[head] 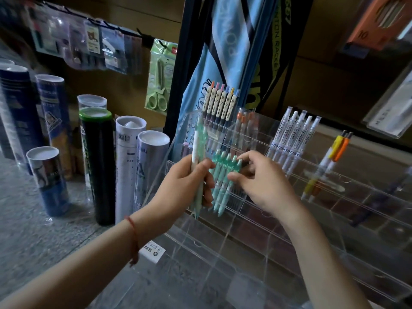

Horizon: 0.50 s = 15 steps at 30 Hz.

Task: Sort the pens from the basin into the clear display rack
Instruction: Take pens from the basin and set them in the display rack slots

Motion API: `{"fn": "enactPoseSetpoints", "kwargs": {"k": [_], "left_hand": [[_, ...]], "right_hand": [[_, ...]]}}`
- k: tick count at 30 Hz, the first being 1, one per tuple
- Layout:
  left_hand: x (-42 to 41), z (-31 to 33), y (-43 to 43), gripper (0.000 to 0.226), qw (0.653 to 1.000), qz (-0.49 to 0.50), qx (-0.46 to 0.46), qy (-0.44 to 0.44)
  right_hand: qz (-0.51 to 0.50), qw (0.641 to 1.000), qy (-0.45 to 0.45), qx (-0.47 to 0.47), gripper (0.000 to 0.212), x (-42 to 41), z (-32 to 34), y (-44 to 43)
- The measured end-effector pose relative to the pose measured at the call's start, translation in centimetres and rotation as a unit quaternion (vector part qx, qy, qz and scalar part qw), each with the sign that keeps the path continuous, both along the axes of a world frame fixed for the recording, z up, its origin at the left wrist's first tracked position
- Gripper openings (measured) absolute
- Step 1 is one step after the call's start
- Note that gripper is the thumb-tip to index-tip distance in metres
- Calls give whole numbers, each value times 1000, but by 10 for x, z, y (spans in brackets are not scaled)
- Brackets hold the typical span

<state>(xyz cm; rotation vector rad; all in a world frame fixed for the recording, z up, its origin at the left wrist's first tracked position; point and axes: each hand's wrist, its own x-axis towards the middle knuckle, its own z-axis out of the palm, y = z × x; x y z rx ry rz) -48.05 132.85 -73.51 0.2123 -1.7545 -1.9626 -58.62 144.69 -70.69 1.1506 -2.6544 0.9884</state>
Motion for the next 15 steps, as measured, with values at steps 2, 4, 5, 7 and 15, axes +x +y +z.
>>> {"fn": "enactPoseSetpoints", "kwargs": {"k": [2,4,5,7,15], "left_hand": [[5,-1,-1,21,994,-77,76,-33],[8,-1,-2,22,978,-150,139,-46],[9,-2,-2,22,971,-177,152,-49],[9,-2,-2,23,967,-211,132,-53],[2,-2,11,23,982,-178,61,-35]], "right_hand": [[-12,998,48,-33,38,6,9,5],[-10,987,102,-121,29,14,24,10],[1,984,94,-150,25,17,32,12],[39,988,18,-150,28,23,41,11],[116,943,-233,-209,31,24,31,1]]}}
